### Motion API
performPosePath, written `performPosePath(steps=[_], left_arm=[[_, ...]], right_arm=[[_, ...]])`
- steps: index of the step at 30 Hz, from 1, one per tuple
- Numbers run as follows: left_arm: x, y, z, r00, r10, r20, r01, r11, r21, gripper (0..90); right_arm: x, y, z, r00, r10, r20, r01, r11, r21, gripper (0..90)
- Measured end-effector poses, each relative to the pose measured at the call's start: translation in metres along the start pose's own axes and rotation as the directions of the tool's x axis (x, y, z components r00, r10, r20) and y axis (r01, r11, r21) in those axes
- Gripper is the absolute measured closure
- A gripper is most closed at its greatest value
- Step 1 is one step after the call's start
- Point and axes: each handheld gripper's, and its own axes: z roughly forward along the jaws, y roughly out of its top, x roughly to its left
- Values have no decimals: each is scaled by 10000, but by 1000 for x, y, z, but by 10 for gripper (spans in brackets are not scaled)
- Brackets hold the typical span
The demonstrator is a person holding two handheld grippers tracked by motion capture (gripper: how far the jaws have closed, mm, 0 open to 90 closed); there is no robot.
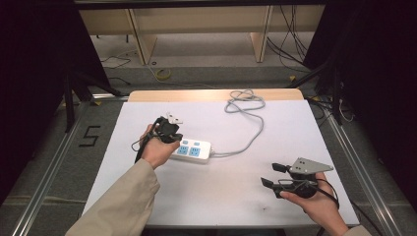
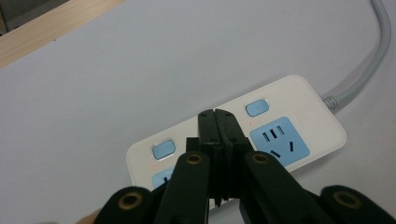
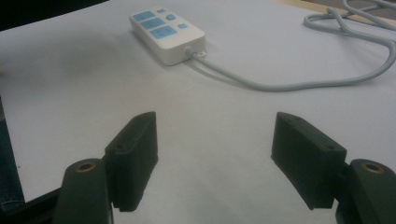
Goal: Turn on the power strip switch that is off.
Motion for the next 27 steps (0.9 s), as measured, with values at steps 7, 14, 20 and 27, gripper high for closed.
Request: performPosePath(steps=[7, 14, 20, 27], left_arm=[[0, 3, 2, 10000, 71, -41, -71, 10000, 25, 898], [0, 4, 6, 10000, 62, -40, -61, 9999, 95, 898], [1, 4, 10, 10000, 32, -42, -31, 9998, 181, 898], [2, 4, 13, 10000, 12, -16, -11, 9997, 253, 898]], right_arm=[[0, 0, 0, 10000, 16, -3, -16, 10000, 8, 318], [0, 0, 0, 10000, 37, 11, -37, 10000, 7, 317], [0, 0, 0, 10000, 6, -6, -6, 10000, 19, 317], [0, 0, 0, 10000, -18, -20, 19, 10000, 41, 317]])
